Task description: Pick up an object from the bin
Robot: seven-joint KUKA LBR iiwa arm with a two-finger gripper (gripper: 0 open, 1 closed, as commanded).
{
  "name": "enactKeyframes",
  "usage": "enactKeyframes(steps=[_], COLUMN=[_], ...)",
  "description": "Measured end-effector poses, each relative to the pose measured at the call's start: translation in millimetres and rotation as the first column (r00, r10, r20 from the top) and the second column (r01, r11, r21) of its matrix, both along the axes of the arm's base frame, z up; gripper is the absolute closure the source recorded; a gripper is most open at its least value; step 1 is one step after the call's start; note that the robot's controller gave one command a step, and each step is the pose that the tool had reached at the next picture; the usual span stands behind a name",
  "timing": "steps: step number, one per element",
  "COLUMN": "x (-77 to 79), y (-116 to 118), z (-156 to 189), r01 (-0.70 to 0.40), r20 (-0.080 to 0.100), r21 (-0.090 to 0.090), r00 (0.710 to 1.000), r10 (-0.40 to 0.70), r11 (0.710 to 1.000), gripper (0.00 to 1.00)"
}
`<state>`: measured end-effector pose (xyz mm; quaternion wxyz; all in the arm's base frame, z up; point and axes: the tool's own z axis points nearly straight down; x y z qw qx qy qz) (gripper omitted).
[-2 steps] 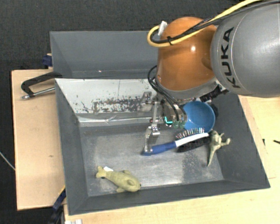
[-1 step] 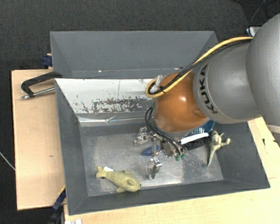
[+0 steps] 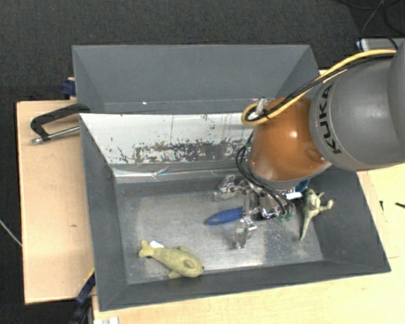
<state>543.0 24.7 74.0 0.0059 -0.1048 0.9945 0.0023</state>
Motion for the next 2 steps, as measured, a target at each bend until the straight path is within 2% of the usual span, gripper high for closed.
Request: enactKeyframes(steps=[1, 2], x=[2.3, -27.0], y=[1, -19], z=[1, 150], r01=[0.000, 0.033], r20=[0.010, 0.001], r21=[-0.001, -0.005], r00=[1.000, 0.999], r10=[0.000, -0.033], r11=[1.000, 0.999], gripper=[1.00, 1.00])
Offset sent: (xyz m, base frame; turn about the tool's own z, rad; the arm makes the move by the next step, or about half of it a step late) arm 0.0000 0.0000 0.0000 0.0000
